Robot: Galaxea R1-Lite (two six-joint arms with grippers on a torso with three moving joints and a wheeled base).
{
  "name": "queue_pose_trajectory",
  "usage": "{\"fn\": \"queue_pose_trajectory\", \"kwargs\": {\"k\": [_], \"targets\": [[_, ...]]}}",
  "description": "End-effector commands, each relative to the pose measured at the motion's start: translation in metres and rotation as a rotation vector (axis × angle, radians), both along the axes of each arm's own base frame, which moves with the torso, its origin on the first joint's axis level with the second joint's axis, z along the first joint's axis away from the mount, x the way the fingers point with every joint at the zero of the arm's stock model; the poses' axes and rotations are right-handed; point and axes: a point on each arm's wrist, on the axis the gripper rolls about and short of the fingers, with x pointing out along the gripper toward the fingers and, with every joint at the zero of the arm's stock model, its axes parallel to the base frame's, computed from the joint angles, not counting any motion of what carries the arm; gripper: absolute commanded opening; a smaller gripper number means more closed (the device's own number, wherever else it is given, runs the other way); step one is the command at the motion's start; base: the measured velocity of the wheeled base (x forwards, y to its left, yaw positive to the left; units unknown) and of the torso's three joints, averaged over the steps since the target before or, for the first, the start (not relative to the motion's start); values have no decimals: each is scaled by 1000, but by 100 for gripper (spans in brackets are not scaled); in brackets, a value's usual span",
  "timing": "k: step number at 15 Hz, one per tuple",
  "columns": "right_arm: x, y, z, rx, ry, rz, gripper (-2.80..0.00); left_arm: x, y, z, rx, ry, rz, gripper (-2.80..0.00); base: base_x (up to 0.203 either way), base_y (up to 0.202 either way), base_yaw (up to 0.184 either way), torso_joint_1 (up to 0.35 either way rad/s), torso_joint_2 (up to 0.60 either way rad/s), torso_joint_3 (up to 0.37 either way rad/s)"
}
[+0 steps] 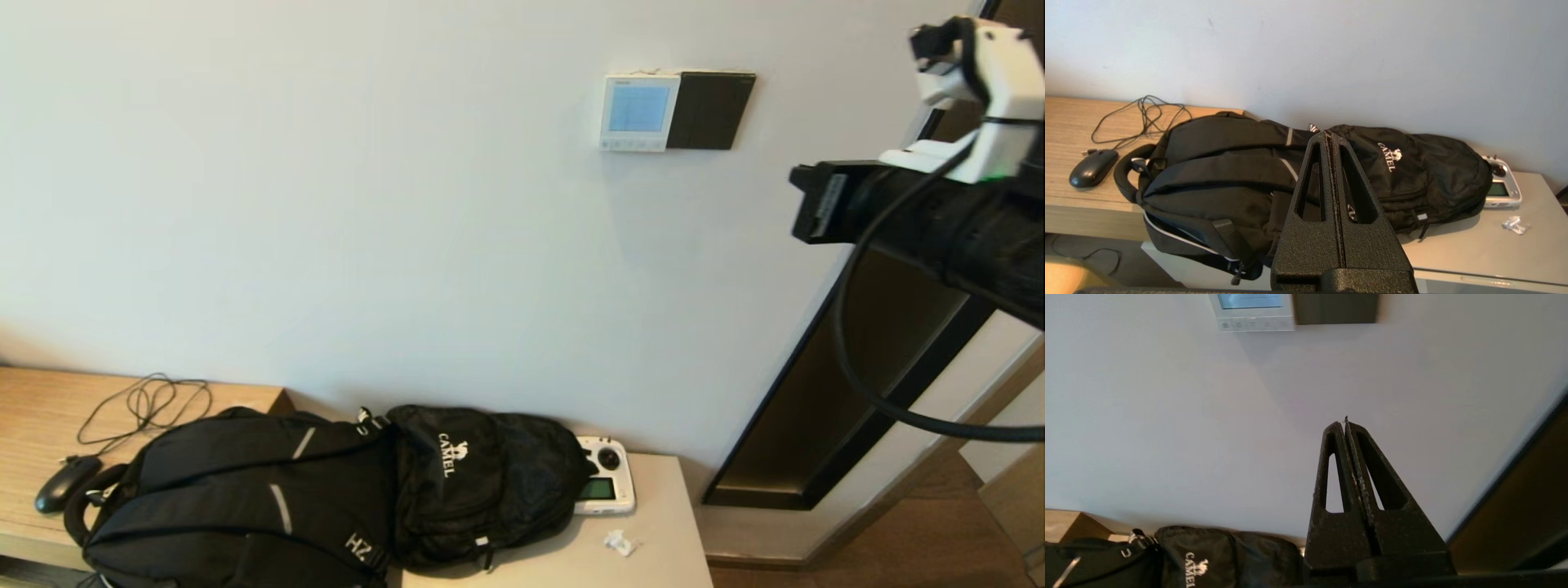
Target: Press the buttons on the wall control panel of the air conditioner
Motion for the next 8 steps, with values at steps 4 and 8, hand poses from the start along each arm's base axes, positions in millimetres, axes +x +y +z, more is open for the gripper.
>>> {"fn": "queue_pose_trajectory", "kwargs": {"k": [4,8], "targets": [[-110,-65,-25,-40,24,-13,-280,0,0,0,-1,-1,1,-280,0,0,0,0,0,0],[-155,-87,-100,-94,140,-27,-280,0,0,0,-1,-1,2,-280,0,0,0,0,0,0]]}}
